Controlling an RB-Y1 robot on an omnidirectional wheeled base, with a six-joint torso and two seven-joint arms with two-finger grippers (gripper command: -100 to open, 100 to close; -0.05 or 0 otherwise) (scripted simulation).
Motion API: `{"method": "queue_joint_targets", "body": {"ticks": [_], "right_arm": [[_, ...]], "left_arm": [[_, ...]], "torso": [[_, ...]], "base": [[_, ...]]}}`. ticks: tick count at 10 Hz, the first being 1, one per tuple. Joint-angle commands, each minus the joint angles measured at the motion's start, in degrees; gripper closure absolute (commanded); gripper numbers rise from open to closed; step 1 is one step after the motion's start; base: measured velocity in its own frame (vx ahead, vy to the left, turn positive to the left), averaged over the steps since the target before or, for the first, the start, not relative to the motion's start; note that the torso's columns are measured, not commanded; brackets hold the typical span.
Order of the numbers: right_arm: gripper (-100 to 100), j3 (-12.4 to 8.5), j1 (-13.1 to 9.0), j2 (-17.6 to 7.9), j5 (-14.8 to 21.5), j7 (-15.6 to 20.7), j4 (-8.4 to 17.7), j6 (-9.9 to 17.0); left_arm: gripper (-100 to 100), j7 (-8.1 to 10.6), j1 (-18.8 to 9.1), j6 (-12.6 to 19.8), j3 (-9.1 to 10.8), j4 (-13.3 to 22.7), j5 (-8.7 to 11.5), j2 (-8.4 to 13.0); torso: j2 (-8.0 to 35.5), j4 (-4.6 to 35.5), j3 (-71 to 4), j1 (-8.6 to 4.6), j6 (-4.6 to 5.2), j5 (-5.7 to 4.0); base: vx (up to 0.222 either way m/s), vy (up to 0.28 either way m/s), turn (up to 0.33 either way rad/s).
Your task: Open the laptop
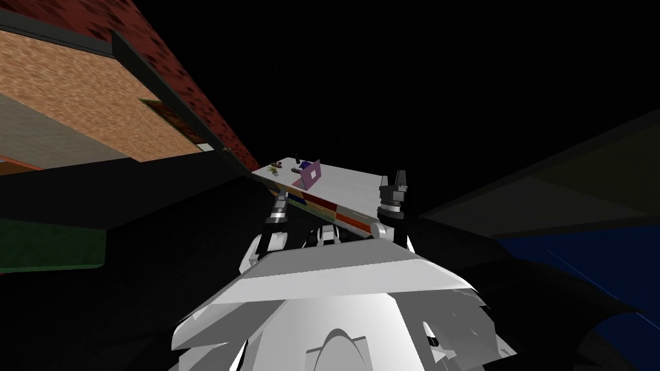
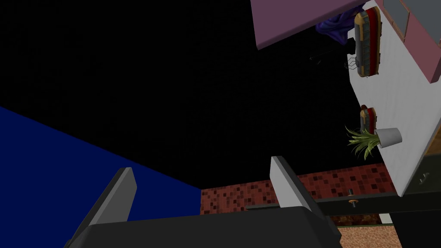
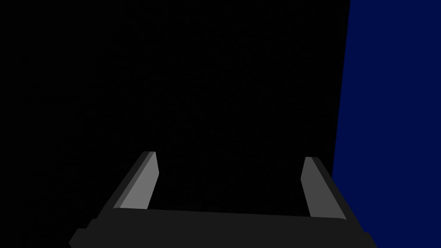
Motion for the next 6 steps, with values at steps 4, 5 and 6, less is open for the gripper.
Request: {"method": "queue_joint_targets", "body": {"ticks": [4,5,6], "right_arm": [[0,0.0,0.0,0.0,0.0,0.0,0.0,0.0],[0,0.0,0.0,0.0,0.0,0.0,0.0,0.0],[0,0.0,0.0,0.0,0.0,0.0,0.0,0.0]], "left_arm": [[-100,1.32,-3.7,6.3,-0.51,4.1,-1.7,3.3],[-100,1.7,-4.6,7.4,-0.49,4.7,-1.9,3.9],[-100,2.1,-5.6,8.5,-0.45,5.4,-2.0,4.6]], "torso": [[0.4,0.1,0.3,-0.26,-0.02,-0.08],[0.3,0.1,0.2,-0.25,-0.02,-0.07],[0.3,0.1,0.2,-0.2,-0.02,-0.06]], "base": [[0.053,0.074,-0.142],[0.043,0.038,-0.156],[0.048,0.04,-0.174]]}}
